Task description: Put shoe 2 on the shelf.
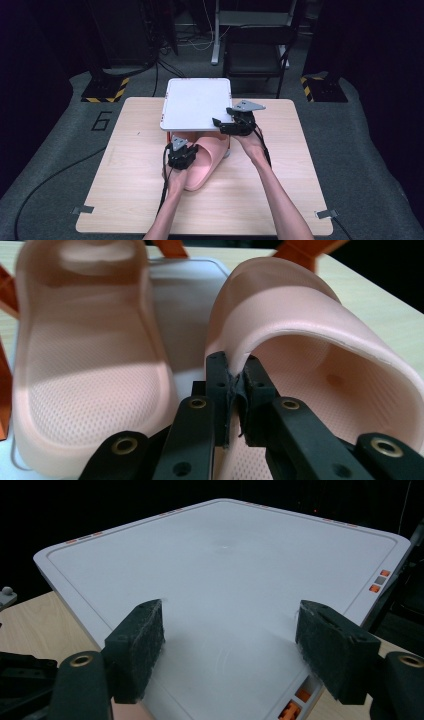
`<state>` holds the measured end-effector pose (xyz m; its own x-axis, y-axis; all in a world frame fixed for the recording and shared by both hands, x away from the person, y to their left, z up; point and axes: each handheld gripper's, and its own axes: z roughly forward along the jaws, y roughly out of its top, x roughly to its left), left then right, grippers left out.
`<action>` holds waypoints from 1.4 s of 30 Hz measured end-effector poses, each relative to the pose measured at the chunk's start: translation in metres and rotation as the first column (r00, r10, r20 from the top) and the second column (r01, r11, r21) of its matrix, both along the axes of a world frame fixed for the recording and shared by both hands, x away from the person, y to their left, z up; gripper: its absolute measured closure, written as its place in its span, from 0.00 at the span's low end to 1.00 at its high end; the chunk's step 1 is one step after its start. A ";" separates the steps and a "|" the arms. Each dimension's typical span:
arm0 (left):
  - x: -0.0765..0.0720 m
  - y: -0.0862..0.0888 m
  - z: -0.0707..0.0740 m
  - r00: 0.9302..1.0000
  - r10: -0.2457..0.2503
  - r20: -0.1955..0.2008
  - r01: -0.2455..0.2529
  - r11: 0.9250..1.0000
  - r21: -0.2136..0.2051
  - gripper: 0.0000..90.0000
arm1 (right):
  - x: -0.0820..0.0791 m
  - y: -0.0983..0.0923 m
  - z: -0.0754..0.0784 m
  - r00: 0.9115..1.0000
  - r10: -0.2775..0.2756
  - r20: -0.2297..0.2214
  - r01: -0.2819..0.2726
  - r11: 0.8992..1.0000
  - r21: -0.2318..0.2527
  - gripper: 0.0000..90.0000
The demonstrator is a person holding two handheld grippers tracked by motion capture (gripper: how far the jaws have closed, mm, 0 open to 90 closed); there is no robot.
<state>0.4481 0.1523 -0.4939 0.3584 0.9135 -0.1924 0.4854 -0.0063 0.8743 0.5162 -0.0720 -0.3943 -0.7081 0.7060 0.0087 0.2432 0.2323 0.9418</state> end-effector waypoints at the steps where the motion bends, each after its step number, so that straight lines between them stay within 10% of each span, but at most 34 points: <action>1: 0.001 -0.003 -0.001 1.000 0.018 -0.001 -0.018 1.000 0.003 0.94 | 0.000 0.000 0.000 1.000 0.001 -0.001 -0.001 1.000 0.001 0.30; 16: 0.019 -0.015 -0.004 0.987 0.157 -0.017 -0.156 0.987 0.050 0.94 | -0.001 0.002 -0.001 1.000 -0.011 -0.005 0.011 1.000 -0.002 0.29; 22: 0.012 -0.005 0.001 0.998 0.058 0.032 -0.058 0.998 0.002 0.65 | 0.000 0.002 -0.001 1.000 -0.007 -0.001 0.007 1.000 -0.005 0.28; 25: 0.002 0.013 0.006 0.994 -0.086 0.065 0.086 0.996 0.004 0.57 | 0.000 0.002 -0.001 1.000 -0.007 -0.002 0.007 1.000 -0.006 0.28; 28: -0.010 0.032 0.011 0.967 -0.236 0.092 0.233 0.972 0.039 0.46 | 0.000 0.002 -0.001 1.000 -0.007 -0.003 0.007 1.000 -0.006 0.28; 30: -0.018 0.043 0.014 0.938 -0.334 0.093 0.327 0.941 0.083 0.39 | -0.001 0.002 -0.001 1.000 -0.010 -0.004 0.010 1.000 -0.006 0.28; 32: -0.026 0.054 0.014 0.895 -0.444 0.046 0.440 0.895 0.079 0.28 | -0.001 0.002 0.000 1.000 -0.012 -0.007 0.012 1.000 -0.006 0.28; 33: -0.032 0.065 0.010 0.865 -0.502 0.021 0.496 0.859 0.127 0.26 | -0.001 0.002 0.000 1.000 -0.011 -0.008 0.011 1.000 -0.007 0.28; 42: -0.038 0.079 -0.015 0.831 -0.553 -0.061 0.555 0.817 0.157 0.26 | -0.001 0.003 0.000 1.000 -0.015 -0.012 0.015 1.000 -0.009 0.28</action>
